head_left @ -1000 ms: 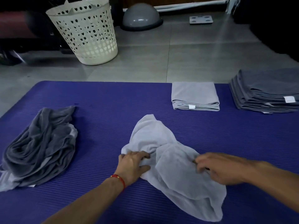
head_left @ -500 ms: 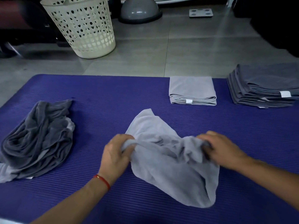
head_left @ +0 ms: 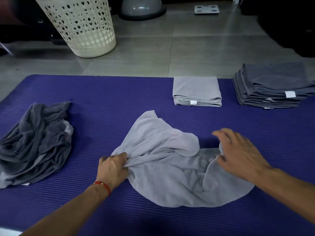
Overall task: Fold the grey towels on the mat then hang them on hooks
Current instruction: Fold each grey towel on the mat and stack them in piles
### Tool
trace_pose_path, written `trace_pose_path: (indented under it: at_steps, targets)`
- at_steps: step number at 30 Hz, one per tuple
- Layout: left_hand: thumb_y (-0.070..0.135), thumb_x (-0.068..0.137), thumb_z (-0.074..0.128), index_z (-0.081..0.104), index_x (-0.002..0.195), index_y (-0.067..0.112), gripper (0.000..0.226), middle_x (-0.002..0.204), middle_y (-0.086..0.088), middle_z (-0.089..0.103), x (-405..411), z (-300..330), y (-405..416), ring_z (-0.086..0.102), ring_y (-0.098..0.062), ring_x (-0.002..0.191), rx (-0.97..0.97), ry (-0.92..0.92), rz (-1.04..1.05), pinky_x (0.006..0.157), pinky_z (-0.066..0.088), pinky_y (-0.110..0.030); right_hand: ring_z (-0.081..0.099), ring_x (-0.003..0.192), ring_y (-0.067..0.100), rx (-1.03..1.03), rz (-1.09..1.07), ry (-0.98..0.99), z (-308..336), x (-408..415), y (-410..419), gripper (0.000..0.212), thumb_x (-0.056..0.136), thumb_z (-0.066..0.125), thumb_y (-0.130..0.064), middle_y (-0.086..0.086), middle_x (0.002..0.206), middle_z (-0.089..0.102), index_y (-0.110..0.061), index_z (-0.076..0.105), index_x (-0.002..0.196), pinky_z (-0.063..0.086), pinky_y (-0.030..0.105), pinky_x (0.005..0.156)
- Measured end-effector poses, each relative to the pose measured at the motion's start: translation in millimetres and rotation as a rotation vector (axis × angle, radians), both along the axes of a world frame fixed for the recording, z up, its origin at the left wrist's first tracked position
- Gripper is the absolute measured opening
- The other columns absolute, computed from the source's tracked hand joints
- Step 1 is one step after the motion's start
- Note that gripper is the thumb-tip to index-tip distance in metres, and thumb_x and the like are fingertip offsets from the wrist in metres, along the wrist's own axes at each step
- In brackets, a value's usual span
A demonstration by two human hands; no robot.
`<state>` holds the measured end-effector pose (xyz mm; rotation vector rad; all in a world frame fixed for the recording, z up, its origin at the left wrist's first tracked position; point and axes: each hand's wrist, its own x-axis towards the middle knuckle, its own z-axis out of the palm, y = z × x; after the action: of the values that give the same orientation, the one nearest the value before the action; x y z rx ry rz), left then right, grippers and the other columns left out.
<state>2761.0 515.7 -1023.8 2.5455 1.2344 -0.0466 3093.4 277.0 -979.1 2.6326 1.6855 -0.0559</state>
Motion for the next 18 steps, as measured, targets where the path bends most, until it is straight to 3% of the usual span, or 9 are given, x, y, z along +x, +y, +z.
trace_pose_path:
  at_steps: [2,3,5,6,8,11,13,15,18]
  targets:
    - [0.016,0.062,0.064,0.024,0.059,0.029,0.042,0.045,0.01,0.032,-7.5,-3.0,4.4,0.035,-0.016,0.044,-0.017,-0.026,0.005,0.067,0.038,-0.033,0.015,0.154,0.02,-0.187,0.252,0.049,-3.4,-0.8,3.1,0.08,0.092,0.054,-0.045,-0.004,0.169,0.001,-0.037,0.009,0.158,0.026,0.047,0.121]
    - [0.022,0.062,0.059,0.024,0.06,0.03,0.036,0.046,0.01,0.033,-11.0,-2.5,5.6,0.036,-0.019,0.045,-0.02,-0.061,-0.016,0.063,0.035,-0.031,0.016,0.153,0.015,-0.313,0.299,0.086,-5.6,-3.3,4.3,0.075,0.095,0.048,-0.047,-0.01,0.168,0.003,-0.038,0.009,0.158,0.021,0.047,0.122]
    - [0.034,0.06,0.049,0.023,0.062,0.031,0.026,0.049,0.011,0.034,-14.1,2.3,3.5,0.037,-0.016,0.046,-0.037,-0.179,-0.068,0.054,0.031,-0.028,0.046,0.132,0.011,-0.386,0.347,0.07,-13.7,-7.7,4.1,0.055,0.096,0.039,-0.048,-0.014,0.151,0.042,-0.032,0.031,0.148,0.029,0.042,0.114]
    - [0.035,0.061,0.05,0.024,0.062,0.031,0.027,0.05,0.011,0.035,-12.6,8.8,-1.9,0.035,-0.012,0.047,-0.081,-0.249,-0.07,0.051,0.031,-0.024,0.056,0.115,0.011,-0.31,0.344,0.035,-14.6,-10.3,6.3,0.048,0.094,0.038,-0.047,-0.013,0.133,0.056,-0.031,0.038,0.139,0.036,0.038,0.107]
    - [0.021,0.066,0.063,0.029,0.062,0.032,0.036,0.056,0.012,0.049,-7.2,19.3,-16.8,0.043,-0.006,0.049,-0.19,-0.386,-0.051,0.05,0.033,-0.014,0.06,0.095,0.013,-0.125,0.245,0.094,-12.7,-16.1,18.8,0.05,0.094,0.045,-0.044,-0.011,0.116,0.061,-0.032,0.031,0.14,0.042,0.032,0.088]
    - [0.0,0.068,0.062,0.03,0.067,0.026,0.042,0.071,0.002,0.06,2.1,35.5,-37.8,0.052,-0.004,0.06,-0.372,-0.418,-0.161,0.055,0.044,-0.028,0.06,0.113,0.018,-0.055,-0.035,0.595,-13.5,-19.6,47.0,0.074,0.096,0.059,-0.043,-0.008,0.126,0.056,-0.039,0.016,0.156,0.049,0.037,0.095]
    - [0.006,0.069,0.063,0.037,0.071,0.02,0.03,0.071,-0.002,0.05,8.0,52.3,-45.8,0.044,-0.008,0.06,-0.497,-0.219,-0.396,0.057,0.04,-0.033,0.058,0.124,0.016,-0.018,-0.136,0.797,-20.4,-25.3,62.2,0.069,0.093,0.066,-0.043,-0.007,0.139,0.058,-0.037,0.035,0.154,0.047,0.039,0.106]
    - [0.015,0.079,0.067,0.056,0.081,0.019,0.012,0.081,0.005,0.059,15.5,69.0,-43.8,0.052,-0.003,0.069,-0.662,0.005,-0.579,0.066,0.047,-0.027,0.061,0.12,0.011,0.153,-0.221,0.869,-26.1,-29.4,70.3,0.053,0.089,0.073,-0.034,-0.009,0.135,0.063,-0.026,0.059,0.14,0.049,0.036,0.105]
    - [0.03,0.09,0.068,0.069,0.092,0.028,0.003,0.101,0.014,0.07,27.5,76.9,-22.9,0.065,-0.005,0.094,-0.65,-0.121,-0.376,0.086,0.052,-0.026,0.065,0.106,-0.001,0.465,-0.089,0.813,-16.3,-42.0,70.8,0.025,0.089,0.076,-0.016,-0.014,0.116,0.072,-0.021,0.076,0.114,0.052,0.025,0.098]
